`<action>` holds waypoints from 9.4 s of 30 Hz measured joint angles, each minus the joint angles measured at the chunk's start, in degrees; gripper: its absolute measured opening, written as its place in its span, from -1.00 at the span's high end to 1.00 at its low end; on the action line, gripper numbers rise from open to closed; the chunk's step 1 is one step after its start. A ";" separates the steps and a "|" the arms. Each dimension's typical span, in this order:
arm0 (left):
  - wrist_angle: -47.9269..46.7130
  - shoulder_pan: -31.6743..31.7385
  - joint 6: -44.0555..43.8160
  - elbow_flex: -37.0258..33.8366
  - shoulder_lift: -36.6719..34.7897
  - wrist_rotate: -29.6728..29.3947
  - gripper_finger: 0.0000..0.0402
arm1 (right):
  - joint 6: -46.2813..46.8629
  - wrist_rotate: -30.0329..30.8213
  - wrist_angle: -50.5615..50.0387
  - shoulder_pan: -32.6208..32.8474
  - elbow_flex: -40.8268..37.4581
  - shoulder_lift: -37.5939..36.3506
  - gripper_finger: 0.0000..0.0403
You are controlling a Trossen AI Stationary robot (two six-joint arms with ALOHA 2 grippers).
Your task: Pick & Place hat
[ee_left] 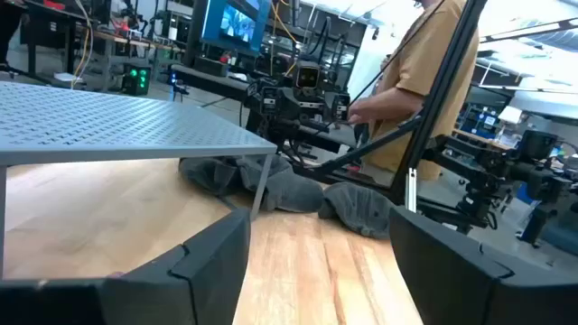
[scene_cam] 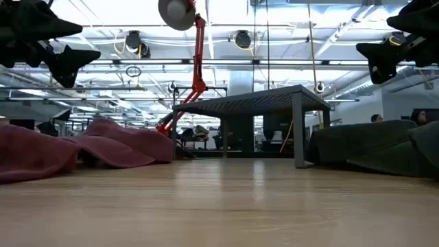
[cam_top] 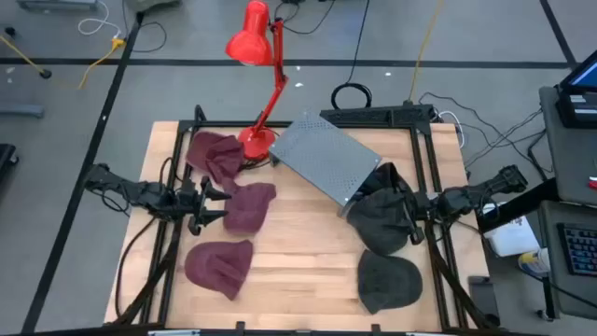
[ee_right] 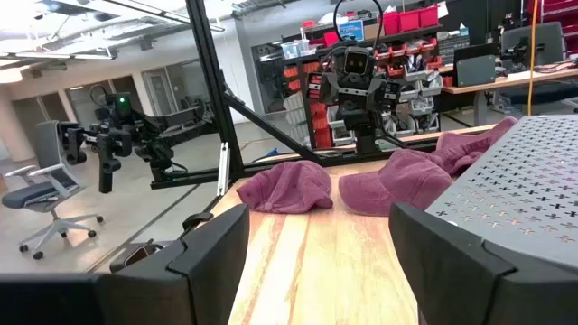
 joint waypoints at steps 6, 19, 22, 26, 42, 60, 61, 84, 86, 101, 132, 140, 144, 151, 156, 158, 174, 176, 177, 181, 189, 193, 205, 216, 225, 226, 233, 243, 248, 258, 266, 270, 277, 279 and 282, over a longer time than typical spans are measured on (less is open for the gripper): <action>-0.02 -0.01 0.01 0.00 0.00 0.00 -0.34 | 0.00 0.02 0.02 0.01 0.01 0.00 -0.29; -0.01 -0.01 0.00 0.00 0.00 0.01 -0.34 | 0.00 0.00 0.02 0.01 0.01 0.00 -0.29; -0.02 0.00 0.01 0.00 0.00 0.00 -0.34 | 0.00 0.01 0.02 0.02 0.01 0.01 -0.29; -0.01 0.01 0.01 0.00 0.00 0.00 -0.34 | 0.00 0.01 0.02 0.00 0.00 0.00 -0.29; -0.02 0.01 0.01 0.00 0.01 0.00 -0.34 | 0.00 0.02 0.02 0.02 0.00 0.00 -0.31; -0.02 0.01 0.01 0.00 0.01 0.02 -0.34 | 0.00 0.00 0.02 0.00 0.00 0.00 -0.30; -0.02 -0.01 0.01 0.00 -0.01 0.02 -0.34 | 0.00 0.02 0.02 0.00 0.00 0.02 -0.29; -0.01 0.01 0.01 0.00 0.01 0.01 -0.34 | 0.00 0.00 0.02 0.01 0.01 0.01 -0.30; -0.01 0.01 0.01 0.00 0.01 0.00 -0.34 | 0.02 0.01 0.02 0.00 0.02 0.00 -0.30; -1.05 0.01 -0.45 1.41 0.55 0.04 -0.34 | 0.02 0.02 0.02 0.00 0.00 0.00 -0.29; -29.43 4.33 -19.58 40.60 41.18 0.56 -0.34 | 0.00 0.00 0.02 0.02 0.00 0.02 -0.29; -41.07 10.77 -30.17 47.97 47.94 14.02 -0.34 | 0.00 0.02 0.02 0.00 0.00 0.02 -0.30; -47.50 13.37 -32.57 51.30 51.06 19.07 -0.34 | 0.00 0.02 0.02 0.01 0.01 0.02 -0.31; -56.35 17.25 -34.81 54.53 54.47 26.34 -0.34 | 0.00 0.00 0.02 0.00 0.00 0.02 -0.29; -62.59 19.38 -32.72 57.34 57.02 31.13 -0.34 | 0.00 0.01 0.02 0.00 0.00 0.02 -0.29; -64.63 19.85 -29.73 58.77 57.97 31.50 -0.34 | 0.00 0.00 0.02 0.01 0.00 0.02 -0.29; -84.55 19.79 -2.79 70.96 68.70 28.45 -0.34 | 0.00 0.01 0.02 0.01 0.01 0.00 -0.29; -87.59 19.88 -2.15 70.99 69.44 28.10 -0.34 | 0.00 0.00 0.02 0.00 0.02 0.00 -0.29; -88.87 20.05 -2.21 70.99 69.83 27.64 -0.34 | 0.00 0.00 0.02 0.00 0.01 0.00 -0.29; -93.28 21.78 -4.20 71.01 70.87 24.62 -0.34 | 0.00 0.02 0.02 0.00 0.01 0.01 -0.29; -94.08 32.30 2.82 71.01 70.92 23.36 -0.34 | 0.00 0.02 0.02 0.00 0.00 0.02 -0.29; -94.09 38.88 9.11 70.99 70.92 20.81 -0.34 | 0.00 0.00 0.02 0.02 0.00 0.00 -0.29; -93.94 58.33 25.97 71.00 70.91 7.68 -0.34 | 0.00 0.00 0.02 0.01 0.00 0.02 -0.29; -93.61 72.66 27.11 70.99 70.89 6.29 -0.34 | 0.00 0.00 0.02 0.00 0.00 0.02 -0.30; -94.01 76.89 19.68 77.03 78.86 13.00 -0.34 | 0.00 0.02 0.04 0.02 0.02 0.02 -0.29; -94.10 77.44 18.91 77.81 80.01 14.16 -0.34 | 0.00 0.02 0.10 0.00 0.02 0.00 -0.29; -94.08 80.19 15.53 84.26 86.62 17.39 -0.34 | 0.00 0.01 0.04 0.01 0.00 0.02 -0.29; -94.07 83.85 -2.86 94.64 96.68 16.57 -0.34 | 0.00 0.01 0.04 0.00 0.01 0.01 -0.29; -94.03 86.17 -11.63 97.19 99.60 16.55 -0.34 | 0.00 0.02 0.04 0.02 0.01 0.00 -0.29; -87.51 89.44 -28.18 97.26 102.05 16.40 -0.34 | 0.00 0.00 0.04 0.00 0.00 0.00 -0.30; -85.96 88.81 -43.43 97.26 104.66 17.62 -0.34 | 0.00 0.01 0.04 0.02 0.00 0.02 -0.29; -86.01 88.20 -48.61 97.26 105.45 18.18 -0.34 | 0.00 0.02 0.02 0.00 0.00 0.02 -0.29; -85.36 87.17 -57.02 96.08 105.43 18.10 -0.34 | 0.00 0.01 0.02 0.01 0.00 0.00 -0.29; -85.30 86.68 -58.04 95.69 105.43 17.85 -0.34 | 0.00 0.02 0.02 0.00 0.00 0.00 -0.30; -84.74 85.36 -61.21 95.02 105.43 16.66 -0.34 | 0.00 0.02 0.02 0.00 0.02 0.02 -0.30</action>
